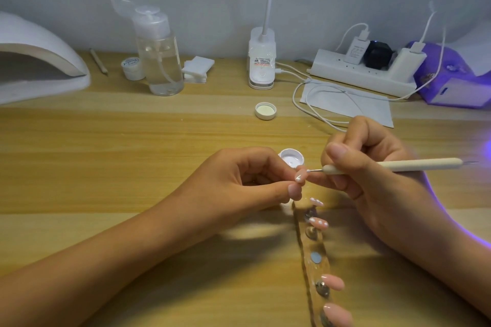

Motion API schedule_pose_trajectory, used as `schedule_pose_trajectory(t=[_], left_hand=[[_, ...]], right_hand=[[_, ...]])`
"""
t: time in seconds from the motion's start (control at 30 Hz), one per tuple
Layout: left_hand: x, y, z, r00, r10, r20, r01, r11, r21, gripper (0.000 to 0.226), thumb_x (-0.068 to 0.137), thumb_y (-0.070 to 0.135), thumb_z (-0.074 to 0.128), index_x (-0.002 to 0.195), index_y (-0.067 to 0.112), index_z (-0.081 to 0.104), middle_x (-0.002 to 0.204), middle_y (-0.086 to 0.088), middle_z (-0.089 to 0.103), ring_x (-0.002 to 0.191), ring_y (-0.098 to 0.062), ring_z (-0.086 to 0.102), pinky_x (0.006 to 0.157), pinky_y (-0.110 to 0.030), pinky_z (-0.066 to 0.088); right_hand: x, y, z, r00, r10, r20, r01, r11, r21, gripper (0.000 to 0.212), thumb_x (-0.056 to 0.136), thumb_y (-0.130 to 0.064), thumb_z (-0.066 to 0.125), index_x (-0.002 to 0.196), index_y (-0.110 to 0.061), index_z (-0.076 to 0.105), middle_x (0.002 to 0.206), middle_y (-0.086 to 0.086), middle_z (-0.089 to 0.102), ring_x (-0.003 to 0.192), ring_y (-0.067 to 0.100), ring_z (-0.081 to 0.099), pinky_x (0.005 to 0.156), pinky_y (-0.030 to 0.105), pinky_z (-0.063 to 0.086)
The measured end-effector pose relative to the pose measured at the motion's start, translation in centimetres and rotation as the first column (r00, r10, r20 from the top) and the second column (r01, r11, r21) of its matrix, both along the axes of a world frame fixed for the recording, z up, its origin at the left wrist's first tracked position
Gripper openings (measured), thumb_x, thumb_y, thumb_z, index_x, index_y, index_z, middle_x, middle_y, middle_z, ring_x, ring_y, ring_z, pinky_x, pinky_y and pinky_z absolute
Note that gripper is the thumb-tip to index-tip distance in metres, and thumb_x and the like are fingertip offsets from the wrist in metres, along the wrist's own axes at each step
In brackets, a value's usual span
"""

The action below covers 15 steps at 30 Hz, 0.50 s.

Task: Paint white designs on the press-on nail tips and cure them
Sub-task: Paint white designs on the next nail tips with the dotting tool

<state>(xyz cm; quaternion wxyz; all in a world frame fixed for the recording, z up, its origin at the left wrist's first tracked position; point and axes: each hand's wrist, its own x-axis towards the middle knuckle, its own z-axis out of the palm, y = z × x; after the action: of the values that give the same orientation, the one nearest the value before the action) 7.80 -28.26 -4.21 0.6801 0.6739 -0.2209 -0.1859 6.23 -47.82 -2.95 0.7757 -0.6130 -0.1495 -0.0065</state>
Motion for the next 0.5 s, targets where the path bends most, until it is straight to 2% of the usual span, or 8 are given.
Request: schedule_pose_trajectory(t=[0.07,0.4,0.5], left_hand=[[-0.02,-0.02,0.02,1.0,0.004,0.0,-0.004,1.0,-0.001,0.012,0.073,0.024,0.074,0.081,0.014,0.073,0.081,-0.002,0.075,0.076,-0.009,0.066,0.074,-0.022,0.054],[-0.16,-0.15,0.19,1.0,0.007,0.012,-0.007,1.0,-0.004,0.006,0.073,0.02,0.073,0.078,0.017,0.072,0.078,0.002,0.074,0.074,-0.009,0.065,0.072,-0.019,0.053],[-0.19,-0.11,0.21,1.0,0.006,0.015,-0.006,1.0,-0.001,0.004,0.073,0.019,0.073,0.077,0.018,0.072,0.079,0.001,0.074,0.075,-0.009,0.065,0.072,-0.019,0.053]], right_hand=[[-0.06,0.01,0.07,1.0,0.006,0.0,-0.006,1.0,-0.004,0.023,0.071,-0.016,0.073,0.06,-0.02,0.053,0.06,-0.004,0.055,0.057,0.005,0.059,0.064,0.026,0.057],[0.04,0.07,-0.09,1.0,0.015,0.004,-0.015,1.0,-0.008,0.026,0.073,-0.008,0.074,0.061,-0.018,0.053,0.062,-0.001,0.055,0.057,0.005,0.057,0.06,0.023,0.055],[0.02,0.07,-0.14,0.999,0.03,0.02,-0.029,0.999,-0.015,0.02,0.074,-0.015,0.069,0.063,-0.018,0.052,0.063,-0.002,0.056,0.057,0.004,0.058,0.059,0.02,0.053]])
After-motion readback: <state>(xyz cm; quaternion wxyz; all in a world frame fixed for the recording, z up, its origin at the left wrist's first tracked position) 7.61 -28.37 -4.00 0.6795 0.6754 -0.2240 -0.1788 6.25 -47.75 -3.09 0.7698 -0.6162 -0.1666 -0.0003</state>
